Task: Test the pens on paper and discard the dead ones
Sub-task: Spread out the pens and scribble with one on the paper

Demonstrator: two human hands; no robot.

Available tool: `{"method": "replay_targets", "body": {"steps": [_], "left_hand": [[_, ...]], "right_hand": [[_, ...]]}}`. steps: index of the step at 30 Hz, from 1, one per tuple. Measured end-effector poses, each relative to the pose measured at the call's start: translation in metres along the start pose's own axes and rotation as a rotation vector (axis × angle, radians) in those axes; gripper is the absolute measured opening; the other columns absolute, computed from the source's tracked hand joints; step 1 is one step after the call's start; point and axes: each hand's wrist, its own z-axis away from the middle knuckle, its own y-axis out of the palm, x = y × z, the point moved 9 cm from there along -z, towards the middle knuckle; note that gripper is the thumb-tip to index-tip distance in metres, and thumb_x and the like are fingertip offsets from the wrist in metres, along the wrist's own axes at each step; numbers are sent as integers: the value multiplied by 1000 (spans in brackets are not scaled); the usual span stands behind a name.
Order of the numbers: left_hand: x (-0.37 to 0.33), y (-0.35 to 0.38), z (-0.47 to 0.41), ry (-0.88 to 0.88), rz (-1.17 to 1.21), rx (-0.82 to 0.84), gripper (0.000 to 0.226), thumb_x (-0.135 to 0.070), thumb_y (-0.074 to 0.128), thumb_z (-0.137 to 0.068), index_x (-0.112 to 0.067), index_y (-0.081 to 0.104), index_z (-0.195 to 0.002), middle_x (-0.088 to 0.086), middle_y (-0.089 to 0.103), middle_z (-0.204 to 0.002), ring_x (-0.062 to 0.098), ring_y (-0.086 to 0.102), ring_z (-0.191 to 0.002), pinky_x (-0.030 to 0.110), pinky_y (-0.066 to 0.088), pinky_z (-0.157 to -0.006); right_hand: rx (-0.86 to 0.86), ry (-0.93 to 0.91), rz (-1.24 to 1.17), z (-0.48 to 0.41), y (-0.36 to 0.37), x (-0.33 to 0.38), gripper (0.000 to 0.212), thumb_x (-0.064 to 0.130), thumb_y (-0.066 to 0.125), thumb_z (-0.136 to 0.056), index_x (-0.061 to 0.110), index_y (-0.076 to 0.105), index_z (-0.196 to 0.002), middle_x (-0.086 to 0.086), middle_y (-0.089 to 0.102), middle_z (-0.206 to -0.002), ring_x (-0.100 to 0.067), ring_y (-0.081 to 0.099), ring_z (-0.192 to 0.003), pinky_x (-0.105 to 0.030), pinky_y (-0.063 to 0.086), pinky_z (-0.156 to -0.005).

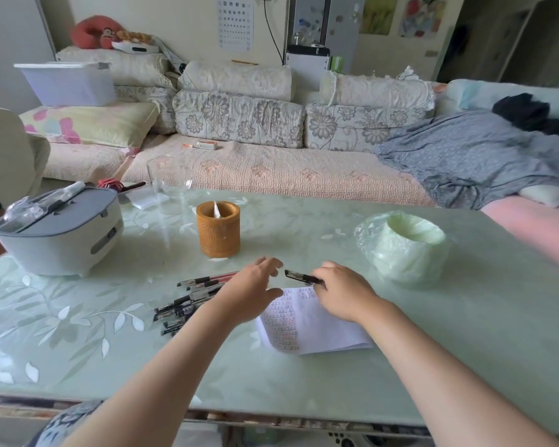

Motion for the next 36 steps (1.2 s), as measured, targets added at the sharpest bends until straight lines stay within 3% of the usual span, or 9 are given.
{"method": "replay_targets", "body": {"steps": [2, 7, 10, 13, 17, 20, 25, 29, 36], "left_hand": [[-5, 15, -2, 23, -111, 81, 51, -35, 64, -90, -22, 48, -137, -5, 51, -137, 16, 51, -121, 33, 42, -100], [-6, 68, 0, -9, -240, 423, 77, -55, 59, -87, -26, 28, -151, -7, 24, -157, 17, 21, -144, 39, 25, -116], [-8, 84, 1, -21, -203, 512, 88, -55, 64, -83, -29, 17, -153, -13, 15, -159, 13, 11, -147, 38, 25, -116], [-20, 85, 0, 9, -235, 528, 89, -50, 65, -85, -26, 14, -155, -14, 11, -160, 10, 4, -148, 35, 19, -118], [-29, 81, -1, 14, -209, 473, 85, -48, 65, -86, -27, 18, -154, -11, 16, -160, 11, 8, -148, 36, 18, -118], [-37, 57, -12, 39, -139, 247, 70, -47, 61, -90, -28, 31, -150, -7, 32, -155, 14, 24, -143, 33, 25, -114], [-40, 32, -21, 23, -2, 94, 34, -37, 64, -90, -35, 60, -124, -14, 67, -113, 9, 63, -96, 30, 51, -87], [-43, 26, -31, 27, -4, 39, 11, -35, 64, -89, -35, 67, -99, -18, 68, -86, 8, 64, -78, 35, 55, -73], [-44, 23, -46, 34, 46, -30, 6, -32, 58, -93, -31, 64, -95, -19, 64, -87, 3, 61, -74, 34, 54, -67]], "right_hand": [[9, 34, -8, 8, -1, -16, 19, 21, 47, -90, 24, 65, -94, 6, 57, -101, -24, 59, -97, -36, 49, -77], [71, 52, -80, 26, 10, -42, 42, 19, 49, -91, 40, 63, -125, 19, 51, -143, -13, 51, -128, -28, 44, -100], [132, 66, -37, 30, 22, -53, 33, 17, 46, -85, 32, 66, -107, 9, 68, -110, -25, 60, -101, -35, 52, -83], [109, 86, -33, 34, 22, -62, 25, 16, 45, -81, 26, 63, -95, 2, 63, -85, -24, 58, -84, -34, 51, -71], [45, 55, -24, 36, 17, -59, 29, 22, 49, -85, 32, 66, -106, 7, 63, -100, -20, 59, -94, -33, 50, -77], [-1, 43, -50, 33, 8, -54, 26, 41, 51, -90, 43, 65, -111, 10, 56, -101, -16, 58, -95, -29, 43, -75], [-72, -23, -129, 23, -3, -42, 21, 44, 49, -96, 33, 67, -101, 9, 63, -94, -16, 57, -89, -35, 48, -76], [-78, -71, -162, 15, -4, -36, 18, 32, 50, -97, 24, 66, -100, 5, 64, -96, -19, 58, -89, -35, 47, -75], [-101, -108, -171, -2, -10, -31, 24, 35, 46, -100, 21, 62, -90, 7, 57, -82, -18, 55, -78, -33, 41, -65]]}}
